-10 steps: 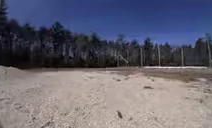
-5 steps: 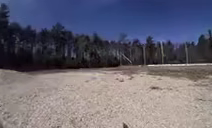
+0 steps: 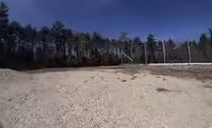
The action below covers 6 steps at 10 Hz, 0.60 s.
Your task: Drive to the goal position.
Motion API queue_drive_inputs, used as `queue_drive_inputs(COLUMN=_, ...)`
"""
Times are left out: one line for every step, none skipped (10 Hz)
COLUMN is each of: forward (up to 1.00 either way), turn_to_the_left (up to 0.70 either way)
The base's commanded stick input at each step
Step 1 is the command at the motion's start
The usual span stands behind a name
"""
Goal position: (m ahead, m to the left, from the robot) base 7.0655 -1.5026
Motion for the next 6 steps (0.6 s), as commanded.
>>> queue_drive_inputs(forward=0.70, turn_to_the_left=-0.08)
queue_drive_inputs(forward=0.70, turn_to_the_left=-0.34)
queue_drive_inputs(forward=0.70, turn_to_the_left=-0.32)
queue_drive_inputs(forward=0.70, turn_to_the_left=-0.08)
queue_drive_inputs(forward=0.70, turn_to_the_left=-0.04)
queue_drive_inputs(forward=0.70, turn_to_the_left=0.00)
